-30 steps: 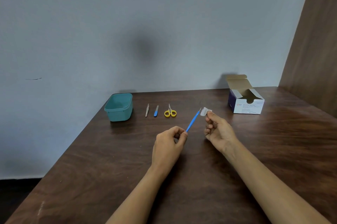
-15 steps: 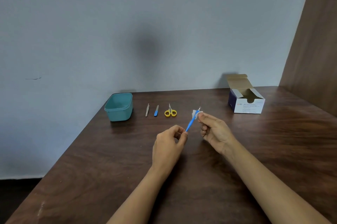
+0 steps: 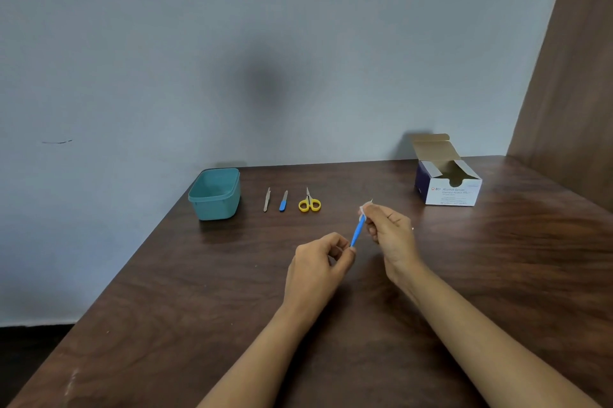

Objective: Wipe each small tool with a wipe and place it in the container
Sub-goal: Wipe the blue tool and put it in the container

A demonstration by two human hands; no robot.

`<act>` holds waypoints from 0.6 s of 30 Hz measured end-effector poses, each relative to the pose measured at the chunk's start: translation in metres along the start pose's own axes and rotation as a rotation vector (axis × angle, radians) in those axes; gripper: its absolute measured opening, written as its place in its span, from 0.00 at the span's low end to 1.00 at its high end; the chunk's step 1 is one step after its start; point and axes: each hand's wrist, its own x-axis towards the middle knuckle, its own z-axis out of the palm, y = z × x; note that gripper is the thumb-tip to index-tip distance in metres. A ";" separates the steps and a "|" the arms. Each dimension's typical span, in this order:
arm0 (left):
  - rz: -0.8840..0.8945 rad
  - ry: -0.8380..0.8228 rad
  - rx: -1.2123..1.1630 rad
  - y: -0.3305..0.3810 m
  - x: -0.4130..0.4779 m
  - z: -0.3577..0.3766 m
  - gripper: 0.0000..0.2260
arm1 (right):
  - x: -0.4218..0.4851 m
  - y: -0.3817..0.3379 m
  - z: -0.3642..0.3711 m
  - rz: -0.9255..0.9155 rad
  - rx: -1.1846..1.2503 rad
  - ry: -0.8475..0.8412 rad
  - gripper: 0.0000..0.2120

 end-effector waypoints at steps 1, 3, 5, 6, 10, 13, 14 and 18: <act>0.000 0.003 -0.004 0.000 0.000 0.000 0.05 | 0.001 0.000 0.000 0.027 0.014 -0.010 0.10; -0.004 0.007 -0.009 0.000 0.001 0.000 0.05 | 0.002 0.000 -0.001 0.096 0.088 -0.076 0.10; -0.007 0.012 -0.014 0.000 0.001 -0.002 0.05 | 0.002 -0.001 -0.001 0.171 0.219 -0.175 0.09; -0.006 0.013 -0.019 0.000 0.001 -0.002 0.05 | 0.003 -0.001 -0.001 0.205 0.283 -0.215 0.09; 0.013 -0.020 -0.034 0.000 0.001 -0.003 0.07 | 0.001 -0.001 0.000 0.278 0.398 -0.270 0.07; 0.016 -0.031 -0.033 0.000 0.000 -0.001 0.07 | 0.002 0.000 -0.001 0.215 0.314 -0.238 0.06; 0.020 -0.029 -0.028 0.000 0.000 -0.001 0.07 | 0.002 0.000 -0.001 0.184 0.277 -0.229 0.07; 0.029 -0.032 -0.007 0.000 0.000 0.000 0.06 | -0.002 0.001 0.001 0.052 0.116 -0.182 0.10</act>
